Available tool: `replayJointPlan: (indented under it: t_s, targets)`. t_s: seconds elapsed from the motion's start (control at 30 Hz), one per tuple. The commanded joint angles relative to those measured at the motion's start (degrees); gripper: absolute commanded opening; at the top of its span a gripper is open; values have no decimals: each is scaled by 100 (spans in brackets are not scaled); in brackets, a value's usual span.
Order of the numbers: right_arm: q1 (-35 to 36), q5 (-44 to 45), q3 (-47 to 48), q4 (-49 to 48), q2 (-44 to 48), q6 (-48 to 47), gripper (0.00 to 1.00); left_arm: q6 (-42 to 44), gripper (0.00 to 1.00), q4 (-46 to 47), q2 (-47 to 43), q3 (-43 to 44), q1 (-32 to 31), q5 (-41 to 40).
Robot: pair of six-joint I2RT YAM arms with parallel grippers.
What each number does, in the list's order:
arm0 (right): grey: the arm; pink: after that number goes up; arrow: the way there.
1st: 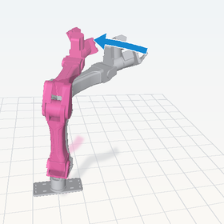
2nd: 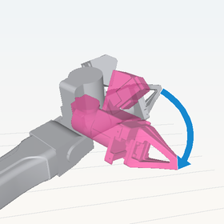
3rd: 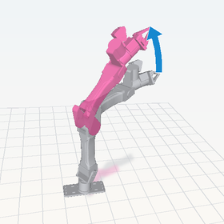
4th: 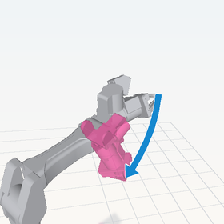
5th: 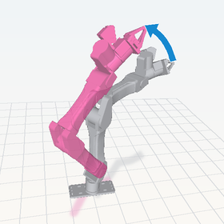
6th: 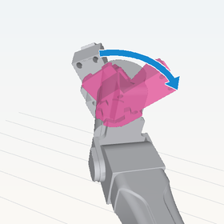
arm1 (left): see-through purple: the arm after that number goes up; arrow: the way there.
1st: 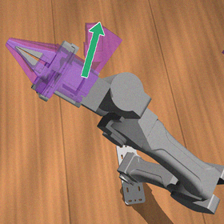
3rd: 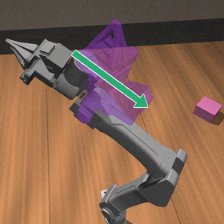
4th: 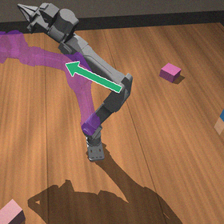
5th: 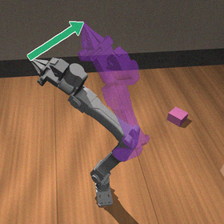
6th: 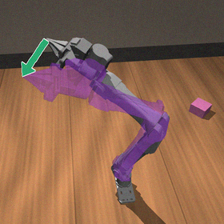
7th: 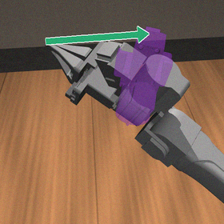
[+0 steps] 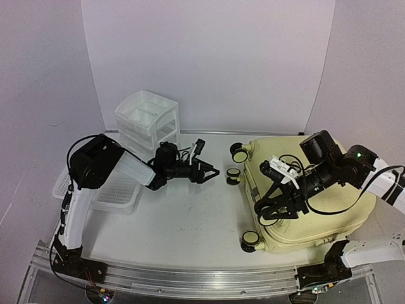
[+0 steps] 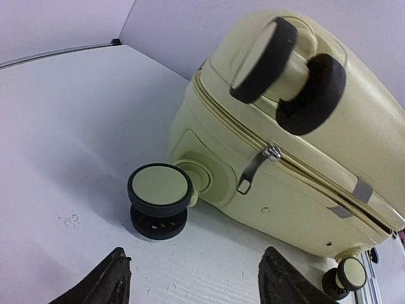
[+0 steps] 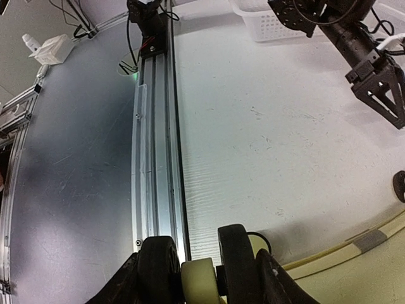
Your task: Open, take out, and arrange the luggage
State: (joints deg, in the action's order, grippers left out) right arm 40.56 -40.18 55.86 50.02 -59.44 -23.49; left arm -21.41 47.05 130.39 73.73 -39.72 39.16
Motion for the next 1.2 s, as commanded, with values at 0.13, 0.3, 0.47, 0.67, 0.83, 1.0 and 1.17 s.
replayJointPlan:
  t_s: [0.13,0.3,0.47,0.67,0.83,1.0,1.17]
  targets:
    - [-171,336,207,555,169,1274,55,783,73,511,233,753,0,1678]
    - [-171,110,197,557,117,1229,55,277,72,507,759,1600,-34,1821]
    - [-169,42,215,563,108,1197,55,-631,72,515,1444,2574,-76,2176]
    - [-166,28,172,557,126,1206,55,-985,72,511,1933,3219,-215,2364]
    - [-162,-4,171,555,131,1206,54,-1058,71,509,2146,3517,-393,2512]
    - [-162,-33,166,561,149,1219,53,-1113,64,519,2294,3679,-462,2428]
    - [-162,-34,149,562,217,1247,51,-1281,50,509,2407,3883,-457,2377]
